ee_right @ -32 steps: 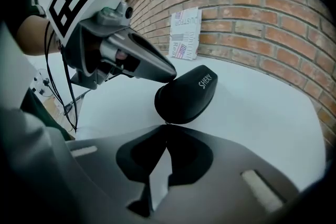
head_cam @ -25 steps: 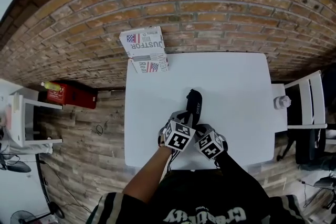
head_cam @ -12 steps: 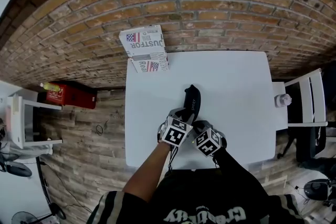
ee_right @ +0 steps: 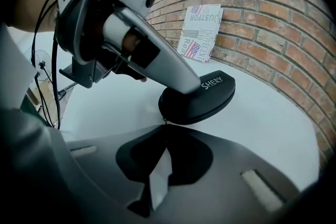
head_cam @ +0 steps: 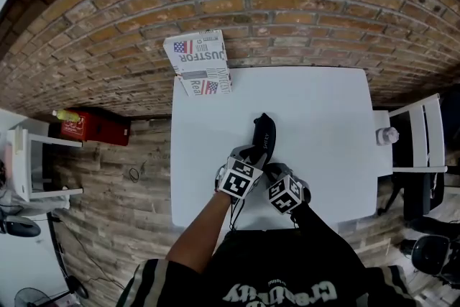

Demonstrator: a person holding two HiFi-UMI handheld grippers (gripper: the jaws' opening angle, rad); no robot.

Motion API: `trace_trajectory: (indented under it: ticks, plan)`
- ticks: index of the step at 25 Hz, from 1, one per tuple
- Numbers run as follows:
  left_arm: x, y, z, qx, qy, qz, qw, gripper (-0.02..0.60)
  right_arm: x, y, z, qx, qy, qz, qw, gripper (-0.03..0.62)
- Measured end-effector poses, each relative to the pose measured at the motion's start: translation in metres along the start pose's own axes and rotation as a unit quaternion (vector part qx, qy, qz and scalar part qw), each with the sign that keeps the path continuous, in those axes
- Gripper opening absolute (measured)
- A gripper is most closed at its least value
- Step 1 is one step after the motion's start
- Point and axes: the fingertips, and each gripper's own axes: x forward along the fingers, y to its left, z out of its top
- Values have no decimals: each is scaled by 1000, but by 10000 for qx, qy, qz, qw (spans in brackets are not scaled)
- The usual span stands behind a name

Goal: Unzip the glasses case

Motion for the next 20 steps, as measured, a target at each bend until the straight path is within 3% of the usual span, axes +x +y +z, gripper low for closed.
trace_trajectory:
  ticks: [20]
  plan:
    - [-1, 0, -1, 35, -45, -99, 9999, 123, -10, -27, -5, -25, 27, -391, 9992, 14]
